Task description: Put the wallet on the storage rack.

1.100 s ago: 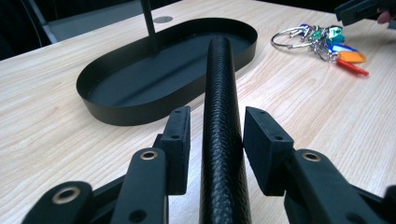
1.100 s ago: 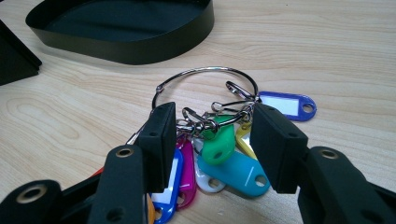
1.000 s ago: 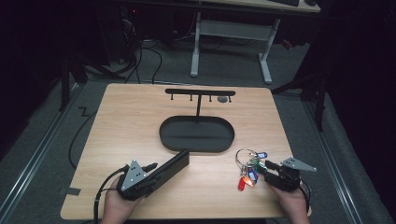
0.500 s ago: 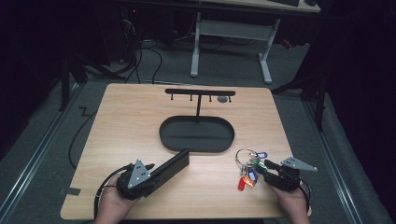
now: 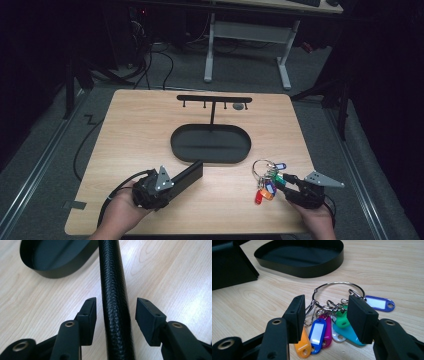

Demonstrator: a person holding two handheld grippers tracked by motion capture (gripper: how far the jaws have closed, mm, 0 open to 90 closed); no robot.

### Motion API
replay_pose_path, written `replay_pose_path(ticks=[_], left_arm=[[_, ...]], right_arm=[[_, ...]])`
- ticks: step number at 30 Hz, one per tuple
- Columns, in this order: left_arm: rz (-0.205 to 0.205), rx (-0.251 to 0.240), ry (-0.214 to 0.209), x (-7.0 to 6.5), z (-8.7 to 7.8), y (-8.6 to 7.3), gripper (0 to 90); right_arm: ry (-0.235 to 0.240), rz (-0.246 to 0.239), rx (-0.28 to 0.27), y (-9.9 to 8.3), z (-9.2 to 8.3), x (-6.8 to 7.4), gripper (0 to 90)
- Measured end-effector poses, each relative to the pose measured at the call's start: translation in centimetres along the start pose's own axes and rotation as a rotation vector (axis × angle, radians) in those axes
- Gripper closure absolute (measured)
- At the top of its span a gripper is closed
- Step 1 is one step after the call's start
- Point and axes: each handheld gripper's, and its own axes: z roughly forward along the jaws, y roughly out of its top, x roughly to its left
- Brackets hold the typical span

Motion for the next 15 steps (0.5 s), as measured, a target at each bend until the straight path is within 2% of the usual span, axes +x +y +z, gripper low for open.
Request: replay_pose_path(ticks=[2,3,7,11,15], left_arm=[[0.001,0.033,-0.010,0.2,-0.1,0.3,52.2],[-0.012,0.060,-0.023,0.3,-0.2,0.5,52.9],[-0.057,0.095,-0.081,1.0,-0.3,0.7,53.4],[-0.056,0.119,-0.087,1.2,-0.6,0.8,55.6],[-0.042,0.132,-0.094,1.0,-0.5,0.9,63.0]], right_arm=[[0.005,0.000,0.000,0.0,0.1,0.0,49.4],[0.005,-0.001,0.001,-0.1,0.1,0.0,49.4],[0.001,0.006,0.000,0.0,0.1,0.0,49.3],[-0.001,0.007,-0.001,0.0,0.1,0.0,49.4],[-0.003,0.019,0.010,-0.1,0.4,-0.2,49.4]])
